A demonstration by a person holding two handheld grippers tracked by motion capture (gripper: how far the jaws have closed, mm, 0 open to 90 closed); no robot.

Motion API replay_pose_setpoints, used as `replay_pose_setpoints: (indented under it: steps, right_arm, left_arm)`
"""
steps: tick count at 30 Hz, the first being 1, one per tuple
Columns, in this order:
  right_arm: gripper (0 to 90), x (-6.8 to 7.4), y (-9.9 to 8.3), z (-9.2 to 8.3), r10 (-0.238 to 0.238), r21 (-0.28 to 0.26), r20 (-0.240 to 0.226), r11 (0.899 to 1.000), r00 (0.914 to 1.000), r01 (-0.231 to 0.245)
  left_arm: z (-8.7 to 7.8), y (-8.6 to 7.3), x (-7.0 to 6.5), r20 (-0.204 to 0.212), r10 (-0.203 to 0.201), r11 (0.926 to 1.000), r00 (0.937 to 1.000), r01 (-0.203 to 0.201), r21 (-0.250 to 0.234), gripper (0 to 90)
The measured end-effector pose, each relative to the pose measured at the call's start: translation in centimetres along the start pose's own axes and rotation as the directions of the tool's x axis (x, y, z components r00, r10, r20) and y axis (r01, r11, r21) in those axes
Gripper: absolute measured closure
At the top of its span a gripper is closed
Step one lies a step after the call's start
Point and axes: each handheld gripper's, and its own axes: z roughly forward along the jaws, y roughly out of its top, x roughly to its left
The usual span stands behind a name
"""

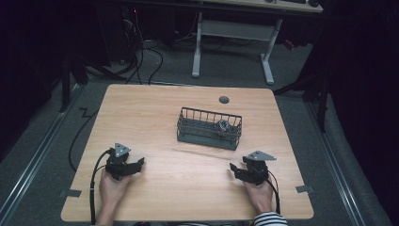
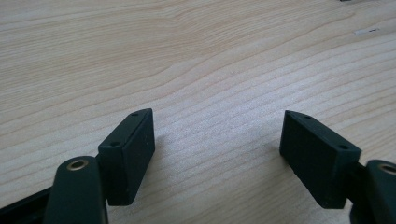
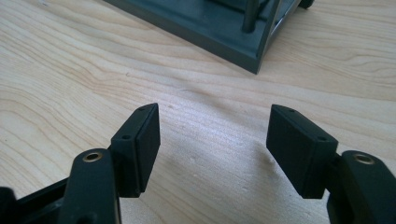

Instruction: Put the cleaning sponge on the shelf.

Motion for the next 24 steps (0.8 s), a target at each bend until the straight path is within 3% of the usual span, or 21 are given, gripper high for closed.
replay_pose_setpoints:
  steps: [11,16,24]
  right_arm:
    - [34.0,0.2,-0.18,0.44,-0.01,0.021,0.004,1.0,0.9999,0.01]
    - [31.3,0.61,-0.14,0.57,-0.053,0.033,0.02,0.998,0.9984,0.052]
    - [30.4,0.87,-0.14,0.62,-0.067,0.04,0.031,0.997,0.9972,0.066]
  left_arm:
    - [0.0,0.0,0.0,-0.001,0.0,1.0,1.0,0.0,0.0,27.1]
    - [0.0,-0.01,-0.01,-0.001,0.0,1.0,1.0,0.0,0.0,27.0]
    - [0.0,-0.01,-0.02,0.0,0.001,1.0,1.0,-0.001,0.0,26.9]
